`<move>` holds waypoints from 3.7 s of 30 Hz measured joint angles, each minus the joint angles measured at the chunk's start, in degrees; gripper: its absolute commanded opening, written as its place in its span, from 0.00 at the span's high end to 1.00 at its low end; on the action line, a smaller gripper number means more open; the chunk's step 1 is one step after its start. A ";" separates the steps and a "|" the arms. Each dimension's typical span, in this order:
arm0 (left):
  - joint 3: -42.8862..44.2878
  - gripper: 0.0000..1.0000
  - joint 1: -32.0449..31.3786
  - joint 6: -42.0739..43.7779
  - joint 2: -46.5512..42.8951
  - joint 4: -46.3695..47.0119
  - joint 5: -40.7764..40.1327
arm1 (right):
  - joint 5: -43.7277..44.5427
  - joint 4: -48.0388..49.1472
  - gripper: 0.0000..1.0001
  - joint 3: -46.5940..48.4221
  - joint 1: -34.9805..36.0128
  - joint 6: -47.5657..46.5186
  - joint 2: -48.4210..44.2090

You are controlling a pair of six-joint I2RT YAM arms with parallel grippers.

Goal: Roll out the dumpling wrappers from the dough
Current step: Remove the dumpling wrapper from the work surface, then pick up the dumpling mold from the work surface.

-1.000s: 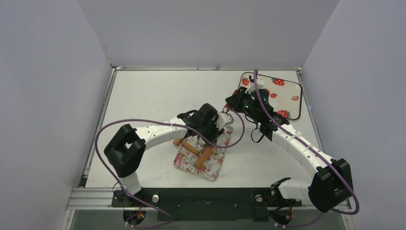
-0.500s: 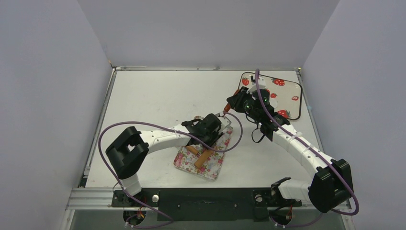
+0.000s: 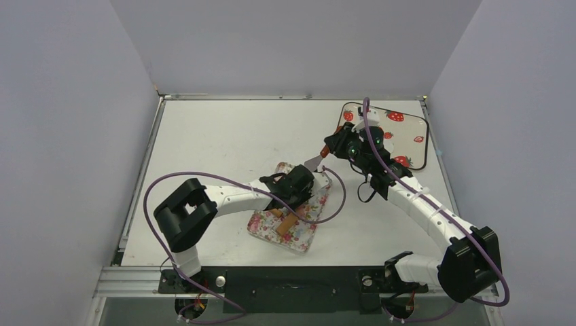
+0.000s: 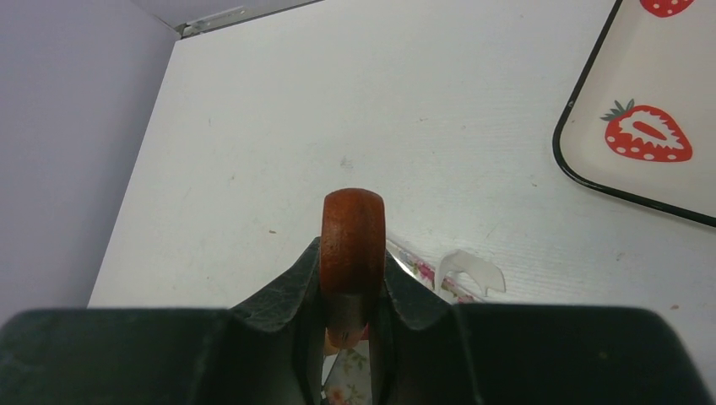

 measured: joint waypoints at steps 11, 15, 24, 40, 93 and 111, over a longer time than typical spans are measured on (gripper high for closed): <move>-2.43 1.00 6.86 35.54 -4.24 -8.63 22.77 | 6.14 -4.76 1.00 1.29 -1.53 -3.67 -2.40; -0.79 1.00 12.83 52.59 -4.83 -19.06 30.86 | 8.17 -5.77 1.00 1.49 -2.56 -5.20 -3.37; 1.31 1.00 14.80 74.69 -3.56 -28.70 33.70 | 9.99 -7.52 1.00 2.80 -3.32 -8.02 -3.48; 8.09 0.68 12.57 67.38 -0.20 -24.44 36.59 | 4.94 -9.55 1.00 3.72 -3.32 -5.64 -6.71; 10.88 0.57 16.26 -5.11 1.14 -12.79 17.38 | 0.33 -19.98 1.00 19.63 -7.08 -12.41 6.47; 7.17 1.00 14.49 -0.57 2.16 -8.26 13.16 | 2.40 -31.32 1.00 14.03 -15.56 -5.40 -12.37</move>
